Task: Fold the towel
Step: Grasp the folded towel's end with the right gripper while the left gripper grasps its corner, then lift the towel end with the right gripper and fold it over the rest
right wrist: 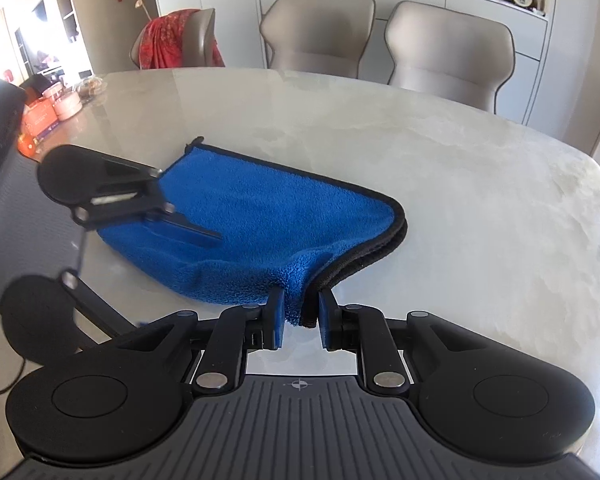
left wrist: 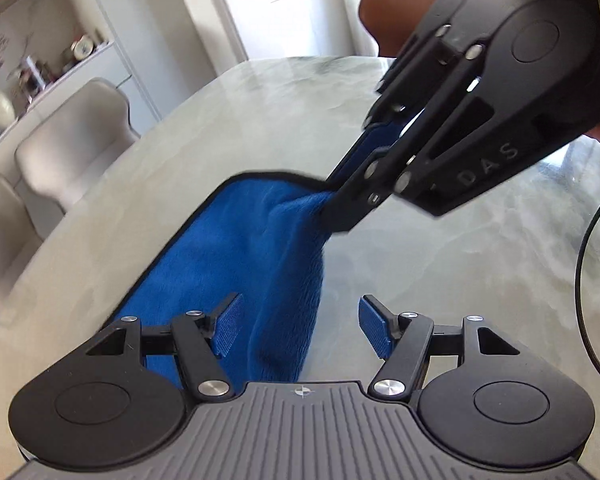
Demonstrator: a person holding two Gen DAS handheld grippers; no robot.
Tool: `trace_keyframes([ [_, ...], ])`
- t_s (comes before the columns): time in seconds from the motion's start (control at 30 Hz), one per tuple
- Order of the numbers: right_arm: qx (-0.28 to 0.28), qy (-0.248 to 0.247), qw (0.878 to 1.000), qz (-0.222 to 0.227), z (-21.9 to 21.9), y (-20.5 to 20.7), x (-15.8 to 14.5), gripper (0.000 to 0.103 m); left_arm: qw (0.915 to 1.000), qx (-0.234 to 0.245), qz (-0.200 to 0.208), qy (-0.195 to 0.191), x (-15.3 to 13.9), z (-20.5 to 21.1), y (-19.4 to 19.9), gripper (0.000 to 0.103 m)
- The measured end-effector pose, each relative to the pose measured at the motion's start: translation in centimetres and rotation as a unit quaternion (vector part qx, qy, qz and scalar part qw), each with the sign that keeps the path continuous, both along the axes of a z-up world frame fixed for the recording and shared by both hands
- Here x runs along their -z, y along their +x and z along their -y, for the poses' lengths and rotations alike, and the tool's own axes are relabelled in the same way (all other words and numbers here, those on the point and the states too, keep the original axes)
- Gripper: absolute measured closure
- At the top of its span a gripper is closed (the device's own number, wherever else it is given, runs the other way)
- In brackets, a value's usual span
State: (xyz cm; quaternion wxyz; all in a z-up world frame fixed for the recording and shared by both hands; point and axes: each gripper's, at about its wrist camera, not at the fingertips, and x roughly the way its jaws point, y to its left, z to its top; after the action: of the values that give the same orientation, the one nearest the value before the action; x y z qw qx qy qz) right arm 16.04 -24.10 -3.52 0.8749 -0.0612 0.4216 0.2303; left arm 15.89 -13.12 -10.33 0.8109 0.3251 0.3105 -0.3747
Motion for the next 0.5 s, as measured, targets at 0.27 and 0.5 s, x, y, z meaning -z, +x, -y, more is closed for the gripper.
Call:
trace_keyframes([
  [0.27, -0.021, 0.020, 0.999, -0.019, 1.0, 1.1, -0.1, 0.085, 0.9990, 0.029, -0.023, -0.023, 1.5, 2.2, 1.1, 0.064],
  [0.5, -0.011, 0.054, 0.998, -0.041, 2.5, 1.7, 0.9, 0.081, 0.9968, -0.009, -0.065, -0.046, 2.0, 1.8, 3.9, 0.094],
])
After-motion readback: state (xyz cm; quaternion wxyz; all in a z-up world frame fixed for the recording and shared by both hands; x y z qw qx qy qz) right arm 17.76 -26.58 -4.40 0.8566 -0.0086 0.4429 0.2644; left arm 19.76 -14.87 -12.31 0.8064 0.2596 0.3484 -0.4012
